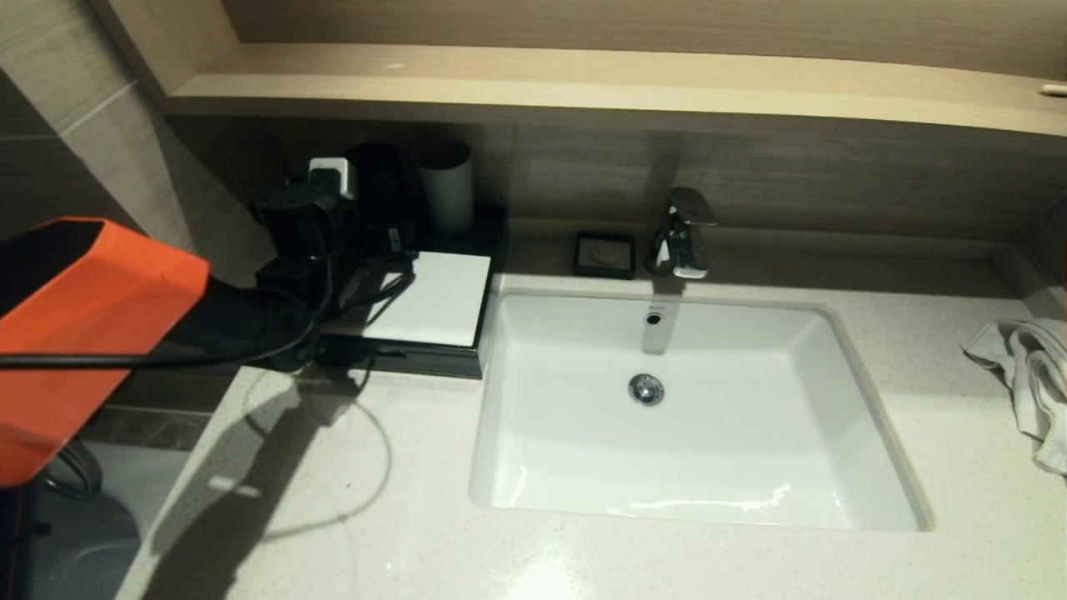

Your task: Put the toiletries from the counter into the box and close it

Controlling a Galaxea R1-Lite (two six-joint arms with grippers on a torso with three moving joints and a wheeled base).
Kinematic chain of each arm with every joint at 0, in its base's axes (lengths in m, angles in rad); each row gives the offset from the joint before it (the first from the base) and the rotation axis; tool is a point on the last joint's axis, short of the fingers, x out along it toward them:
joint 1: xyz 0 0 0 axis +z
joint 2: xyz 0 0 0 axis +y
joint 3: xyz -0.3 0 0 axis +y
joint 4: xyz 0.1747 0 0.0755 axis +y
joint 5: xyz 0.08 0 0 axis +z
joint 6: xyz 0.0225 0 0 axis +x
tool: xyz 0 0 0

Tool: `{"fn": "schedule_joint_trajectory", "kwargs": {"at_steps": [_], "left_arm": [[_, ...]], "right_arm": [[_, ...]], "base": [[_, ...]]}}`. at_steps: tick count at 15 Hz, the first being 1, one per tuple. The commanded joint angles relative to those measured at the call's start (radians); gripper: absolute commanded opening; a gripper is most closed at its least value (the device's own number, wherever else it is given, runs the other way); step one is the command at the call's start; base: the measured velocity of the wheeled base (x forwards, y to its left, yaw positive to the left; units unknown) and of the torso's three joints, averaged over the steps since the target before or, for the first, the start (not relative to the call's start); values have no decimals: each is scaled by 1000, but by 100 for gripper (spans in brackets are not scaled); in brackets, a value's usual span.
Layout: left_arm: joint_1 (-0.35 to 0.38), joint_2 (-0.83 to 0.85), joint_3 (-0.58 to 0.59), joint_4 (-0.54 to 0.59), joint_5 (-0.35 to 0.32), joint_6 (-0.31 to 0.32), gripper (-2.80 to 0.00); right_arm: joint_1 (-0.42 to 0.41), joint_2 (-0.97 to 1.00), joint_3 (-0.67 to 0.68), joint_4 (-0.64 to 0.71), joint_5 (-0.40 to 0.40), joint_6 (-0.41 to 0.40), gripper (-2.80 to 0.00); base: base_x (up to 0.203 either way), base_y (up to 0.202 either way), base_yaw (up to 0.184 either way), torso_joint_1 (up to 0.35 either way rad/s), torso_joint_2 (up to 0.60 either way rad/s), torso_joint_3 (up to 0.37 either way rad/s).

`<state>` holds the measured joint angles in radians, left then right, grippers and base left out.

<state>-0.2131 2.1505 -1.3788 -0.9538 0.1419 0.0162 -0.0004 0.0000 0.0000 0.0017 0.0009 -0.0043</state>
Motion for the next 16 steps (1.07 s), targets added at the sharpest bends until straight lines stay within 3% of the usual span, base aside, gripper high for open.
{"fn": "schedule_joint_trajectory", "kwargs": {"at_steps": [1, 8, 14, 15, 16], "left_arm": [[1, -21, 23, -4, 2, -4, 0], [0, -118, 183, -13, 2, -7, 0], [1, -214, 309, -26, 2, -71, 0], [1, -222, 321, -26, 2, -79, -280], [1, -230, 331, -26, 2, -81, -280]], "right_arm": [[0, 0, 0, 0, 1, 0, -280], [-1, 0, 0, 0, 1, 0, -280], [0, 0, 0, 0, 1, 0, -280], [0, 0, 0, 0, 1, 0, -280], [0, 0, 0, 0, 1, 0, -280]], "base": [[0, 0, 0, 0, 0, 0], [0, 0, 0, 0, 0, 0], [0, 0, 0, 0, 0, 0], [0, 0, 0, 0, 0, 0], [0, 0, 0, 0, 0, 0]]}}
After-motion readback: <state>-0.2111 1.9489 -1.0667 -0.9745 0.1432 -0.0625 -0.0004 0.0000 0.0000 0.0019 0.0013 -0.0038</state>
